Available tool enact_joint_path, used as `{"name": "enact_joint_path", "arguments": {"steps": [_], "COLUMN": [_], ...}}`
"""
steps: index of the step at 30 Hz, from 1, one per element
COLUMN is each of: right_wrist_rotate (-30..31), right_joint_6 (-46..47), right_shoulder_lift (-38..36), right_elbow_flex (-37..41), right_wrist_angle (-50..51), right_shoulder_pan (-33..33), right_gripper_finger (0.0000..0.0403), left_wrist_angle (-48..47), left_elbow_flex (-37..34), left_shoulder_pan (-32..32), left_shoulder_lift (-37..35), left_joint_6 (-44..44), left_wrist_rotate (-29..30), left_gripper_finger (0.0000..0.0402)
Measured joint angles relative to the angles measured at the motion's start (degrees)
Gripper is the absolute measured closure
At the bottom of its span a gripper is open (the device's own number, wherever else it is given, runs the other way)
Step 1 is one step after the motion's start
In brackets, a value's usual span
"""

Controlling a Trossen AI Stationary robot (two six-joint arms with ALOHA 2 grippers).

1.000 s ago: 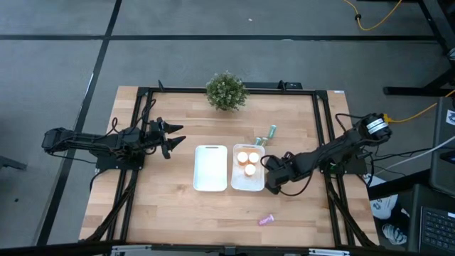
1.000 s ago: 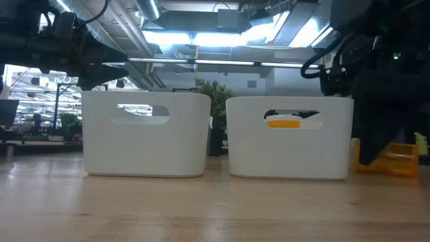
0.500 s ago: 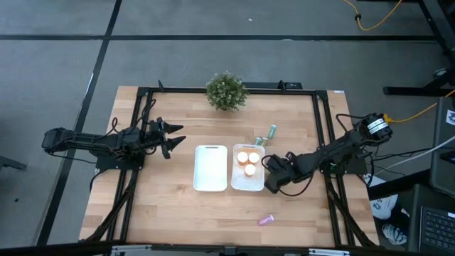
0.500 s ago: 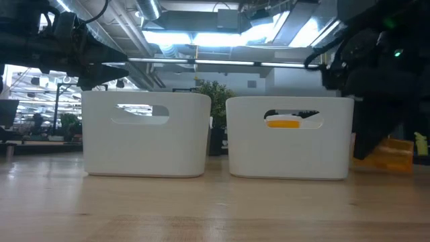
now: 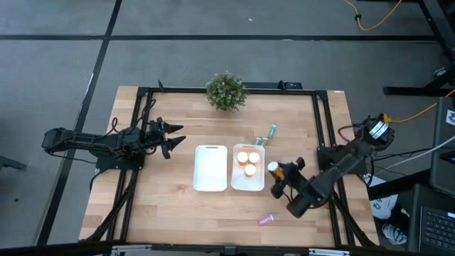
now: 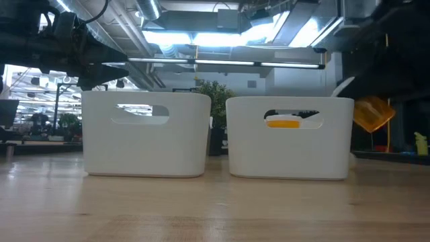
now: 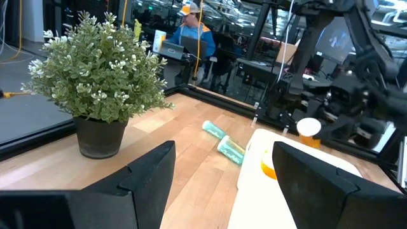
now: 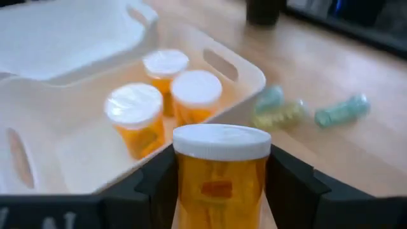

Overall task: Pick and place medicine bottles into bin by pill shape (circle, oval)
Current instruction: Put the orange capsule bottle into the right white bin

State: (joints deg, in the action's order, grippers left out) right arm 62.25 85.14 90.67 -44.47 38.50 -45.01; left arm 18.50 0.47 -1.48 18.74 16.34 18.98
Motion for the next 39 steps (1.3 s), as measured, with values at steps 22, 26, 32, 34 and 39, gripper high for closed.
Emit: {"name": "enact_joint_path", "arguments": {"steps": [22, 26, 32, 34, 39], "right_wrist_rotate": [24.45, 27.04, 26.89, 26.87, 27.84], "right_joint_6": [17.4, 16.11, 13.08, 11.53, 12.05], "right_shoulder_lift": [22.48, 24.69, 26.45, 27.2, 29.08], "right_elbow_flex": [2.1, 4.58, 5.69, 5.85, 6.12], "right_wrist_angle": [-14.5, -23.88, -24.59, -24.72, -26.19], "right_shoulder_pan": [-10.98, -10.96, -11.2, -11.2, -11.2], "right_gripper_finger": [0.0209, 0.0209, 0.0209, 0.0209, 0.0206], "left_wrist_angle": [0.0, 0.01, 0.05, 0.05, 0.02], "left_elbow_flex": [-0.01, 0.0, 0.0, -0.01, 0.0], "left_shoulder_pan": [0.0, 0.0, 0.0, 0.0, 0.0], "left_shoulder_lift": [0.0, 0.0, -0.02, 0.0, -0.02], "left_joint_6": [0.02, 0.01, 0.0, 0.01, 0.0], "left_wrist_rotate": [0.0, 0.01, 0.0, 0.01, 0.0], "left_gripper_finger": [0.0147, 0.0147, 0.0147, 0.0147, 0.0147]}}
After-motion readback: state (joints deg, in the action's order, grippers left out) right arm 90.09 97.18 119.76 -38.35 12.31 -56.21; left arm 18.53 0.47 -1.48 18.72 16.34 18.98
